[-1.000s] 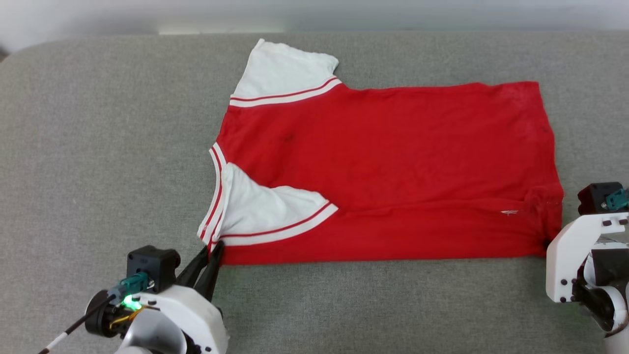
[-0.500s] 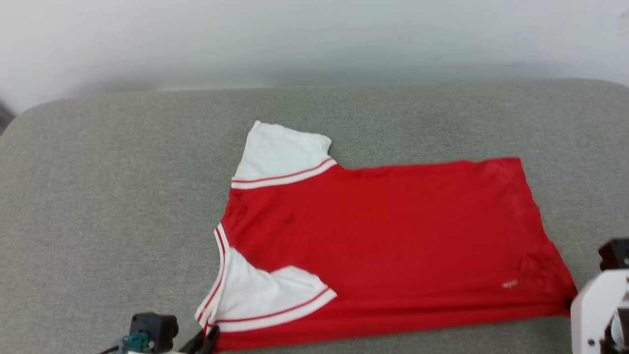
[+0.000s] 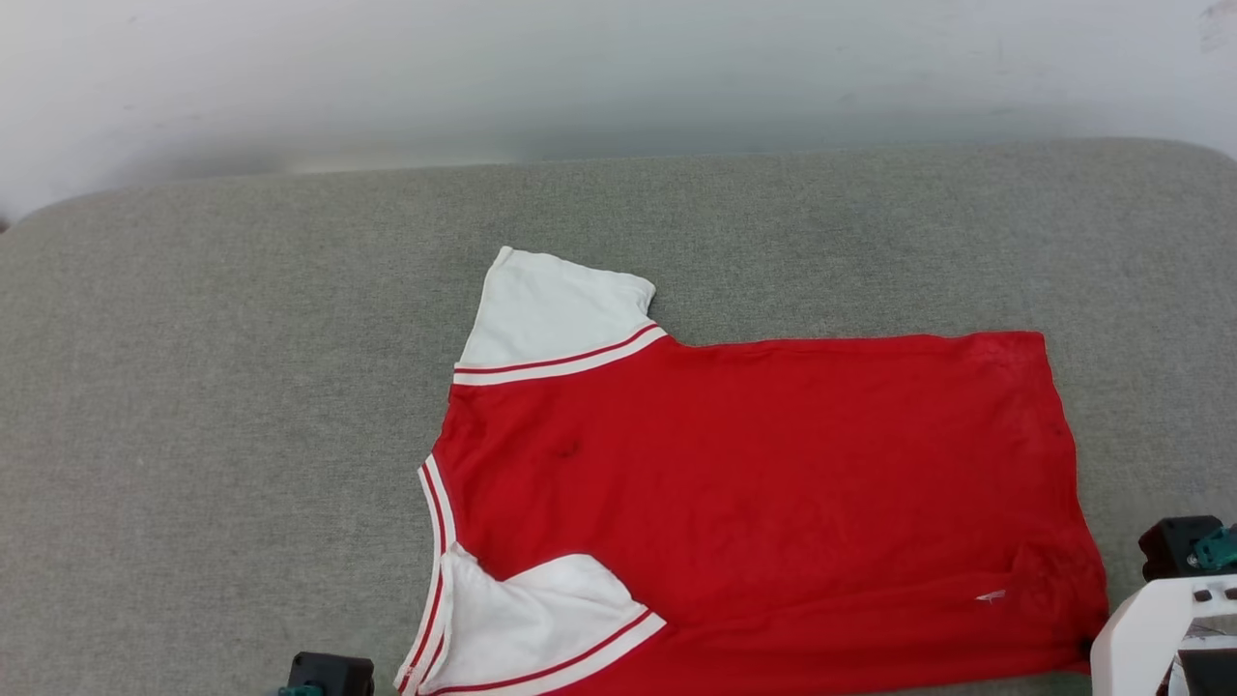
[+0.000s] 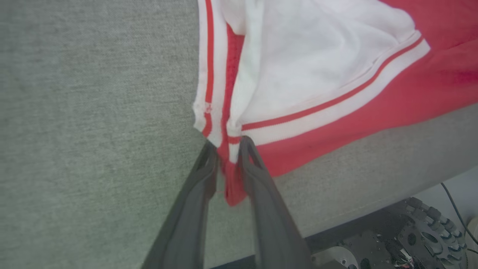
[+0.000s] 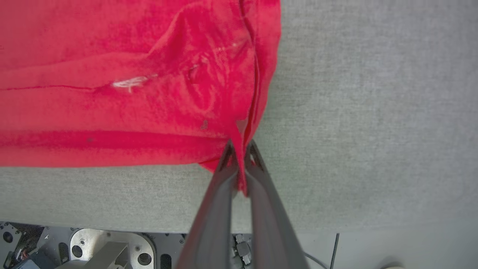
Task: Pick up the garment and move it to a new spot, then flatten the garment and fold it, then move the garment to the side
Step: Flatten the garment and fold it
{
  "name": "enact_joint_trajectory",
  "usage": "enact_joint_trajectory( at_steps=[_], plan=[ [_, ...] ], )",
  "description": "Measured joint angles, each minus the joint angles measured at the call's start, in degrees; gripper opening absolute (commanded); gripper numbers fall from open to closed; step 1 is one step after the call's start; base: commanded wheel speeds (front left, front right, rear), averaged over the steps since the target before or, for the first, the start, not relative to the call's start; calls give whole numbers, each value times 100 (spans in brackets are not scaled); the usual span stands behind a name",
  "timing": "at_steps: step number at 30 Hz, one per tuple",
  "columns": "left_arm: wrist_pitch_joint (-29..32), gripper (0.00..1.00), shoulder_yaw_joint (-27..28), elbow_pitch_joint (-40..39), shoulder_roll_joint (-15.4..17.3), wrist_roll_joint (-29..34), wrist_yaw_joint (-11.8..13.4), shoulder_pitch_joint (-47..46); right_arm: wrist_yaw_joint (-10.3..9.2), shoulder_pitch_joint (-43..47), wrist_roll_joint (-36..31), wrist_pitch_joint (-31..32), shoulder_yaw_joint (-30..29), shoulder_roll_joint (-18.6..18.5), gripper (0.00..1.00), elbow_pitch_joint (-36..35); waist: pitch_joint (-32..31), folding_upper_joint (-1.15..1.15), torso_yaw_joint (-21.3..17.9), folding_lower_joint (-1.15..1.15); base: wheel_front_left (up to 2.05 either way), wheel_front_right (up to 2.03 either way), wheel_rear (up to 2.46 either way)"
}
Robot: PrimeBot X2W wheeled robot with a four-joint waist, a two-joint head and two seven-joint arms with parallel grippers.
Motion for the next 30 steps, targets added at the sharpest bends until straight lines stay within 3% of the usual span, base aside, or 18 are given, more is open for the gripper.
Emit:
enact_joint_trajectory(
  at_steps=[8, 17, 21, 30],
  plan=[
    [-650, 100, 203, 120, -126, 21, -145, -203, -1, -274, 113, -631, 97, -88, 100, -16, -165, 0, 28, 0, 0, 0, 0],
    [-2480, 100, 751, 7, -388, 349, -387, -441, -2, -607, 158, -2275, 125, -33, 100, -424, -439, 0, 19, 0, 0, 0, 0],
    [-2654, 100, 1137, -114, -613, 480, -424, -453, -2, -618, 207, -3134, 158, 88, 100, -478, -452, 0, 5, 0, 0, 0, 0],
    [-2670, 100, 1929, -361, -1213, 966, -959, -307, -1, -573, 144, -4781, 469, 356, 100, -432, -431, 0, -66, 0, 0, 0, 0]
  ],
)
